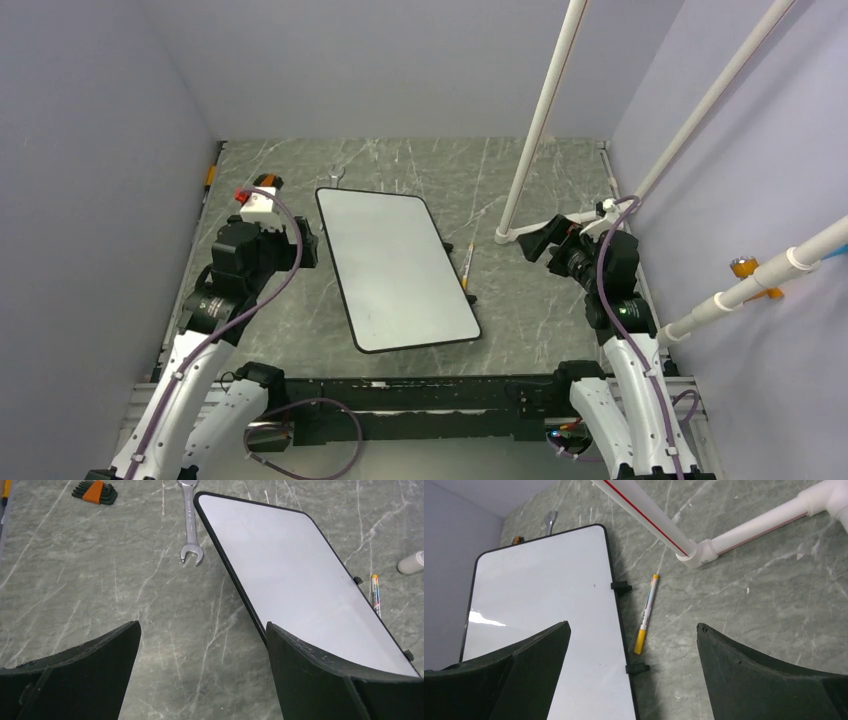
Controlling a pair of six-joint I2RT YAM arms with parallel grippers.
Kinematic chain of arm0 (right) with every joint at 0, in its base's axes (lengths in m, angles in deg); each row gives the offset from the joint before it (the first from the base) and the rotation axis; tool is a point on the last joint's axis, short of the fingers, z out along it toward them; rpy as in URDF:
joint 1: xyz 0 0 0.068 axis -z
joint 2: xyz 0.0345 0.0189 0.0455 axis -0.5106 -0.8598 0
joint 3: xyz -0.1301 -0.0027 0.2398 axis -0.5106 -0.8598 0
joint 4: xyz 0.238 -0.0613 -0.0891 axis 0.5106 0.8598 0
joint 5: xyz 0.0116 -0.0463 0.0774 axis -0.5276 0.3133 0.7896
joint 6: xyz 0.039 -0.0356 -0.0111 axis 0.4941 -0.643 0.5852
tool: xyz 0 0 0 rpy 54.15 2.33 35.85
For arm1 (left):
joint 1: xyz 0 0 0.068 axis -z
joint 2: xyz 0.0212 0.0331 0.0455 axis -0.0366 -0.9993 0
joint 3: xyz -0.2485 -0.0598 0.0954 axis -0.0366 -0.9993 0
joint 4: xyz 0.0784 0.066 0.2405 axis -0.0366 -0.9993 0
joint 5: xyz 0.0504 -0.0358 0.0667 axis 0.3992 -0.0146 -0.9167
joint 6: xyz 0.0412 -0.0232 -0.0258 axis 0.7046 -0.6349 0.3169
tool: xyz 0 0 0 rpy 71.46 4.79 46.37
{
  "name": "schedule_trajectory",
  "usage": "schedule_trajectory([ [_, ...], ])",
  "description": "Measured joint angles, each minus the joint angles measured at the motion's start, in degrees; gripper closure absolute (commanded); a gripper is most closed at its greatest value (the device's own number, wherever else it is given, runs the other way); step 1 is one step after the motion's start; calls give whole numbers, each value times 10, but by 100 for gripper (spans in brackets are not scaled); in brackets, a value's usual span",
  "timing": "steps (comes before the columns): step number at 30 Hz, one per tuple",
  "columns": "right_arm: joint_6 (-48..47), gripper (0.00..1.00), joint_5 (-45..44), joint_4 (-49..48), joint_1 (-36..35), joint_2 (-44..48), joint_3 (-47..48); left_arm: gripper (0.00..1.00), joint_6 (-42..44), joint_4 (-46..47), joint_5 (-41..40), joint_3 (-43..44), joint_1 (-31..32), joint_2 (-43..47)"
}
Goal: Write a sentence on the whiteboard
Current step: Move the whiteboard to the center of the board.
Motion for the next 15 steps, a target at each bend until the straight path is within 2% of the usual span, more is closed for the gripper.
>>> schedule_trajectory([
  [7,2,0,16,20,0,-8,-12,3,0,-27,24,0,0,15],
  [15,7,0,75,24,-4,-52,-20,18,-1,-40,83,0,0,7],
])
